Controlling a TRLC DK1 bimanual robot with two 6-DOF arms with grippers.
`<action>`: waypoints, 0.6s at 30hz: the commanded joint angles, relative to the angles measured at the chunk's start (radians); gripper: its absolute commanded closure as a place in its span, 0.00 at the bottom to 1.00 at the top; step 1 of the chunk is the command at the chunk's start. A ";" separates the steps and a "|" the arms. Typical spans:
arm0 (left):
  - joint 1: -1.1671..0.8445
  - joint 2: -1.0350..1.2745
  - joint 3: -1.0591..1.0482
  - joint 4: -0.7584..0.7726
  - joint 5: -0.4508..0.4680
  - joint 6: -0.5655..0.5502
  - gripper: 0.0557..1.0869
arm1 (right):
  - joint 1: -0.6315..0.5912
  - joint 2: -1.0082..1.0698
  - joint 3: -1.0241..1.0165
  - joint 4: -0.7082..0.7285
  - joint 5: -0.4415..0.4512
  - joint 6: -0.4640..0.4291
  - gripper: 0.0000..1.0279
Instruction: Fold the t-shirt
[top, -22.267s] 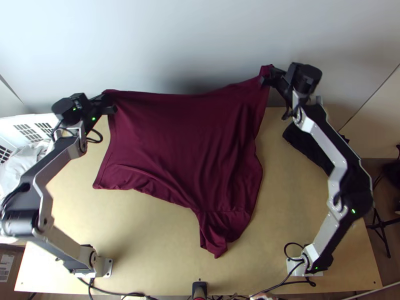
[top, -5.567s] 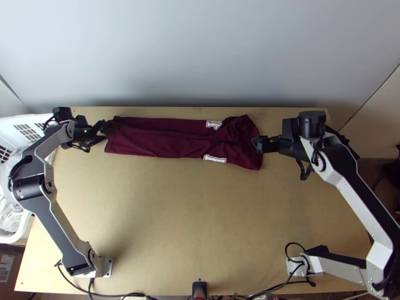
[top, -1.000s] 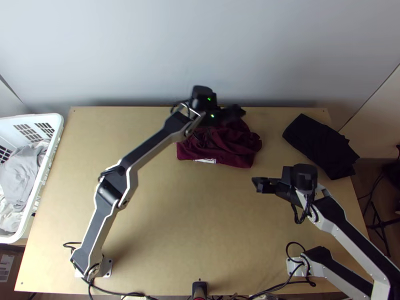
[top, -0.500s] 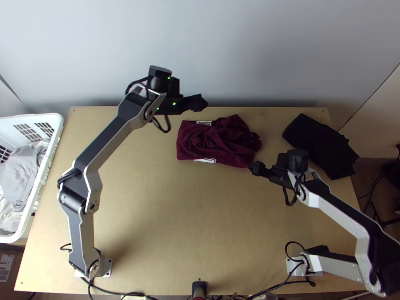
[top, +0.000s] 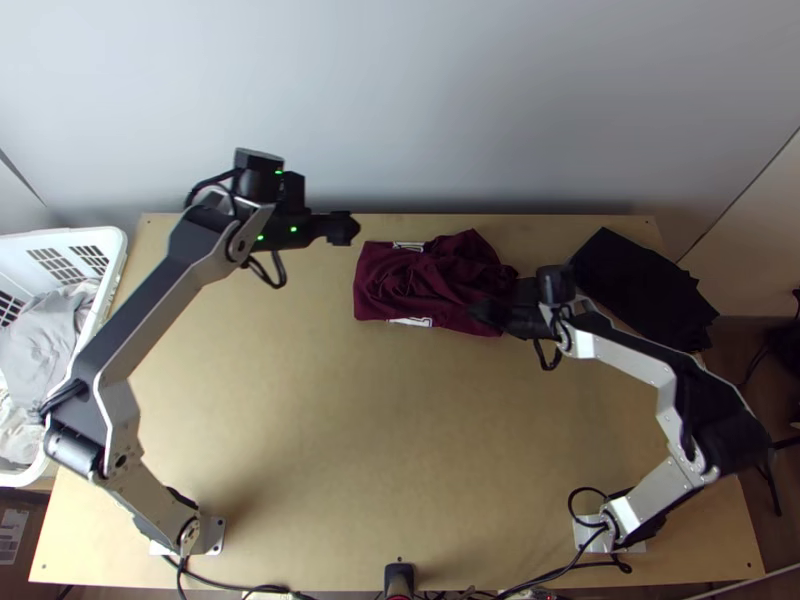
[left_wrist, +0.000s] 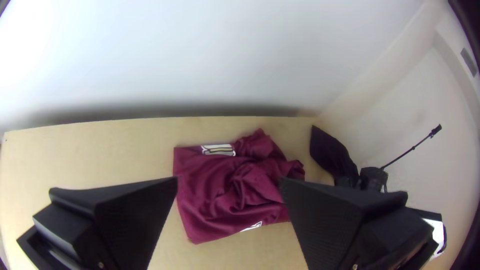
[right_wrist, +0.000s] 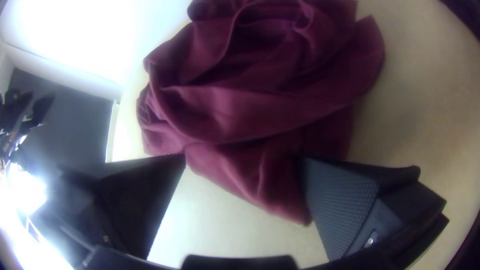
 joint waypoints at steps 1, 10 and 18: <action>0.057 -0.114 -0.126 0.020 -0.013 0.024 0.04 | 0.035 0.145 0.110 -0.006 -0.021 0.013 0.04; 0.103 -0.176 -0.199 0.025 -0.013 0.033 0.04 | 0.077 0.241 0.316 -0.038 -0.019 0.052 0.04; 0.104 -0.203 -0.263 0.043 -0.013 0.032 0.04 | 0.092 0.312 0.515 -0.247 0.038 -0.027 0.82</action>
